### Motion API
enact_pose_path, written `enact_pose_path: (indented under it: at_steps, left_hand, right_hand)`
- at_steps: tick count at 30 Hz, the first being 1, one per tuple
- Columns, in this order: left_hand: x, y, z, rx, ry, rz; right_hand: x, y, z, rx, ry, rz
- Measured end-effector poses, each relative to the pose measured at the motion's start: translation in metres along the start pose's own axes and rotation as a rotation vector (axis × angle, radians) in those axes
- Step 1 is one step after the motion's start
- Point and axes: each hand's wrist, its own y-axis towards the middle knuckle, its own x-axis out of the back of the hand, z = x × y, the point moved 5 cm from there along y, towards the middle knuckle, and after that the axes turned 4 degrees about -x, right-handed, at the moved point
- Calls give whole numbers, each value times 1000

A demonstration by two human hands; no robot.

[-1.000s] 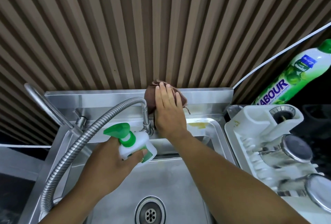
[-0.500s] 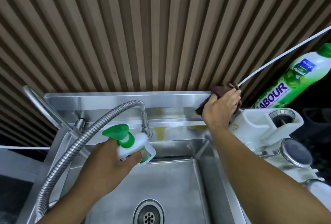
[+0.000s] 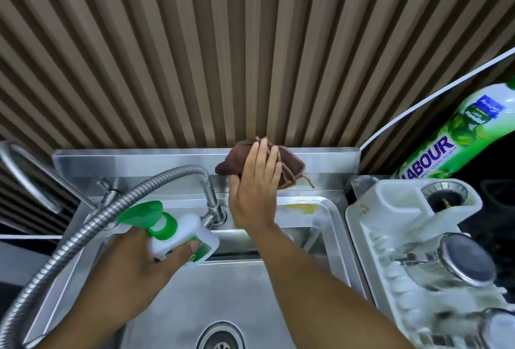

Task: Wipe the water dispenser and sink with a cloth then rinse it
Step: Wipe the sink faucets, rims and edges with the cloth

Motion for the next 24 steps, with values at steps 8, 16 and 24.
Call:
enact_pose_path:
  at_steps: [8,16,24]
  left_hand:
    - [3,2,-6,7,8,0]
    - [11,-9,-9,-8,-120,16]
    - [12,-16,-13,-100,-223,82]
  right_hand:
    - [37,41,-92,-782,437,-330]
    - [34,36,-83,-1367,907,-412]
    - [2,13,2,-1526,1221,-182]
